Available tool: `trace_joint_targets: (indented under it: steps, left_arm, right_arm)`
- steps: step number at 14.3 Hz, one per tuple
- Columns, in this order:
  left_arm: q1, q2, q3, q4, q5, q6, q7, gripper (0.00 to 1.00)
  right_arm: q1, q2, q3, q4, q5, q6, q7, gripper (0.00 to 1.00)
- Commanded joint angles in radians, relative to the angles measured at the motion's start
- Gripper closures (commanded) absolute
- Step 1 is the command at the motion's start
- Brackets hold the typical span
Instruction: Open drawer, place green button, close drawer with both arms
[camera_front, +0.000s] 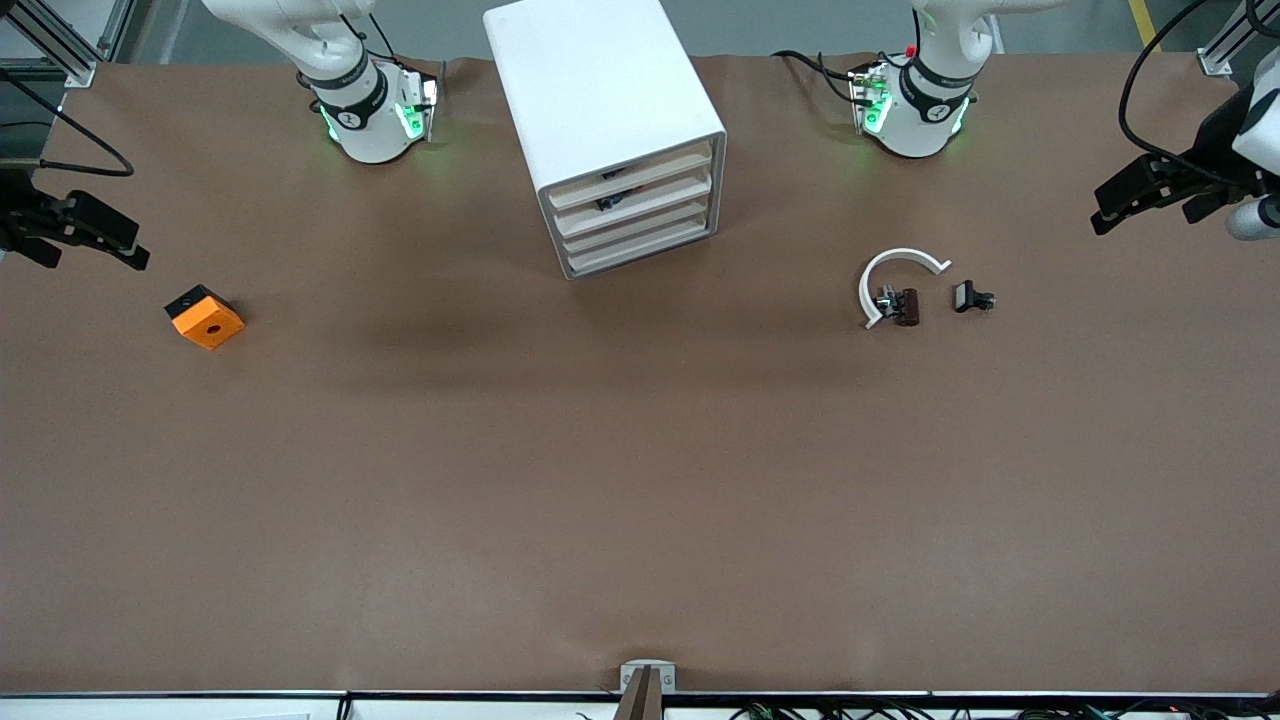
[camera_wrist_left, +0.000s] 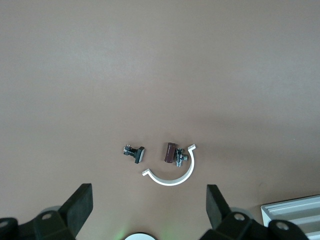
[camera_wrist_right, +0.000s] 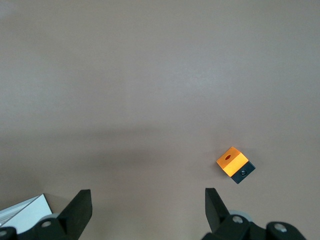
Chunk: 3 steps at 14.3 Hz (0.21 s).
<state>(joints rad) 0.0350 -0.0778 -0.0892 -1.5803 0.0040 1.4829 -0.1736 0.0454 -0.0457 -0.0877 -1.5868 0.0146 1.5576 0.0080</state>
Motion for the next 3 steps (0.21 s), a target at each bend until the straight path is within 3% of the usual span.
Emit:
trace_joint_targets:
  steps: [1, 3]
  left_arm:
    - [-0.003, 0.015, 0.008, 0.04, -0.003, -0.038, 0.017, 0.0]
    - [-0.006, 0.02, 0.008, 0.039, -0.001, -0.038, 0.013, 0.0]
  right_arm:
    - [-0.001, 0.009, 0.003, 0.024, -0.013, -0.007, -0.003, 0.0]
    - [0.001, 0.009, 0.003, 0.024, -0.013, -0.007, -0.003, 0.0]
